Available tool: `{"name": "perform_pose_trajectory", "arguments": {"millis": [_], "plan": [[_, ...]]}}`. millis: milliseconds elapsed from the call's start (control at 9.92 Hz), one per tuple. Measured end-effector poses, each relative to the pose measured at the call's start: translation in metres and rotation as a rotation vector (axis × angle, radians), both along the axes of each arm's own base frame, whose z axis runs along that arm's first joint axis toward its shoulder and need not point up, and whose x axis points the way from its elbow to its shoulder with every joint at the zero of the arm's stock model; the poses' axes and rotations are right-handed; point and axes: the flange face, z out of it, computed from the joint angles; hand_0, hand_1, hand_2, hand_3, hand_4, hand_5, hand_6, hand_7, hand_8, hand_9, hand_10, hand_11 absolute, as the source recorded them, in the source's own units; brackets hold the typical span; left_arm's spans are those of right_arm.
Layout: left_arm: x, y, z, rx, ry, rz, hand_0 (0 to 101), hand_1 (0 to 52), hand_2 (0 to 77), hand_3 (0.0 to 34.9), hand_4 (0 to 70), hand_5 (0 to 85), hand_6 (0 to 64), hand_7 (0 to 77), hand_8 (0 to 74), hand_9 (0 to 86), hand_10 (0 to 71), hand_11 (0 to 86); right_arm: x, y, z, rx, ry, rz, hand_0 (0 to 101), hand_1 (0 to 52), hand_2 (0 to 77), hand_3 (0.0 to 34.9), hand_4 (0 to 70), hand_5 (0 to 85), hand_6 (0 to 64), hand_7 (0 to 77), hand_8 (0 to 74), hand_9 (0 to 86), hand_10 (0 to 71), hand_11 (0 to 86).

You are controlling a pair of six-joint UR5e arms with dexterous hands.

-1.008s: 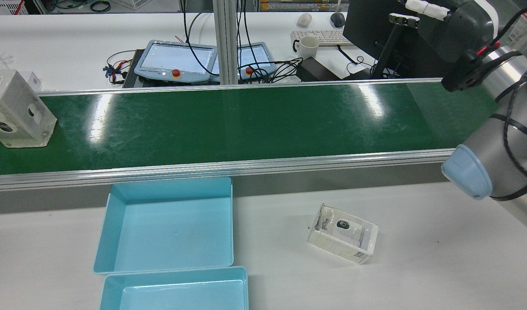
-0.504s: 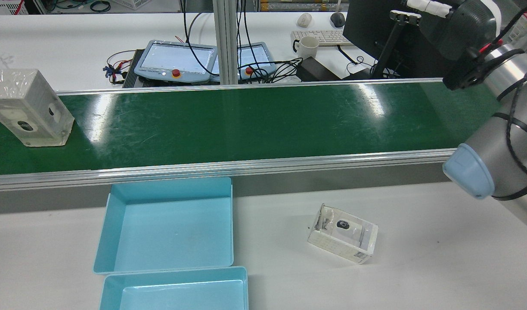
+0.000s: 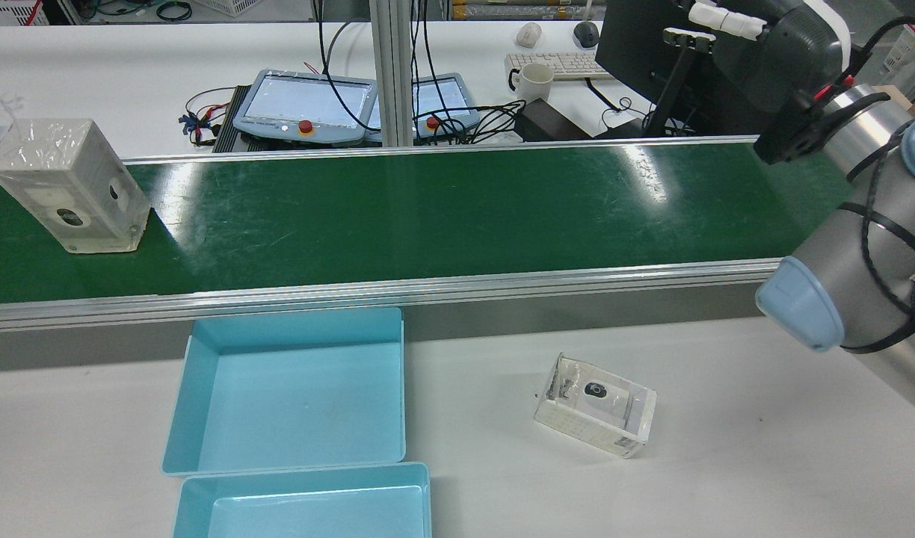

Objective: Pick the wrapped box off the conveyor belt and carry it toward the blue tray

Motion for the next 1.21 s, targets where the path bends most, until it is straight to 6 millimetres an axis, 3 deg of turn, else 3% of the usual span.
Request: {"name": "perform_pose_trajectory", "arguments": {"millis": [101, 202, 303, 403, 605, 706, 1008, 1210], "plan": [[0.0, 0.0, 0.0, 0.0, 0.0, 0.0, 0, 0.0, 0.5, 0.0, 0.0, 0.5, 0.0, 0.5, 0.5, 0.0, 0.0, 0.0, 0.0, -0.003, 0.009, -0.023, 0.012, -0.001, 40, 7.6, 11.4, 30.4, 14.2, 9.3, 0.0, 14.7, 0.0, 1.6, 1.6, 2.2], [0.0, 0.0, 0.0, 0.0, 0.0, 0.0, 0, 0.0, 0.5, 0.0, 0.0, 0.5, 0.0, 0.5, 0.5, 0.0, 0.0, 0.0, 0.005, -0.006, 0.019, -0.042, 0.025, -0.001, 39, 8.2, 8.7, 30.4, 7.1, 4.9, 0.0, 12.0, 0.0, 1.6, 0.0, 1.6], [0.0, 0.0, 0.0, 0.0, 0.0, 0.0, 0, 0.0, 0.5, 0.0, 0.0, 0.5, 0.0, 0.5, 0.5, 0.0, 0.5, 0.0, 0.01, -0.008, 0.025, -0.05, 0.038, -0.006, 39, 8.2, 8.7, 30.4, 7.1, 4.9, 0.0, 12.0, 0.0, 1.6, 0.0, 1.6], [0.0, 0.0, 0.0, 0.0, 0.0, 0.0, 0, 0.0, 0.5, 0.0, 0.0, 0.5, 0.0, 0.5, 0.5, 0.0, 0.0, 0.0, 0.002, -0.008, 0.026, -0.049, 0.05, -0.026, 39, 7.1, 8.7, 30.3, 6.5, 4.9, 0.0, 12.0, 0.0, 1.6, 0.0, 1.6], [0.0, 0.0, 0.0, 0.0, 0.0, 0.0, 0, 0.0, 1.1, 0.0, 0.0, 0.5, 0.0, 0.5, 0.5, 0.0, 0.0, 0.0, -0.023, -0.008, 0.012, -0.018, 0.081, -0.06, 38, 6.5, 9.3, 30.0, 6.5, 6.5, 0.0, 12.0, 0.0, 1.6, 0.0, 1.1], [0.0, 0.0, 0.0, 0.0, 0.0, 0.0, 0, 0.0, 1.1, 0.0, 0.0, 0.5, 0.0, 0.5, 0.5, 0.0, 0.0, 0.0, -0.031, -0.009, 0.0, 0.004, 0.089, -0.064, 38, 6.5, 9.3, 30.0, 8.2, 9.8, 0.0, 13.6, 0.0, 1.6, 0.0, 1.1], [0.0, 0.0, 0.0, 0.0, 0.0, 0.0, 0, 0.0, 0.5, 0.0, 0.0, 0.5, 0.0, 0.5, 0.5, 0.0, 0.0, 0.0, -0.047, -0.009, -0.008, 0.021, 0.1, -0.078, 37, 6.5, 10.4, 30.1, 8.2, 7.1, 0.0, 13.6, 0.0, 1.6, 0.5, 1.1], [0.0, 0.0, 0.0, 0.0, 0.0, 0.0, 0, 0.0, 0.5, 0.0, 0.0, 0.5, 0.0, 0.5, 0.0, 0.5, 0.0, 0.0, -0.08, -0.014, -0.015, 0.031, 0.127, -0.064, 34, 5.4, 9.3, 30.0, 4.9, 6.5, 0.0, 10.9, 0.0, 1.6, 0.5, 1.6]]}}
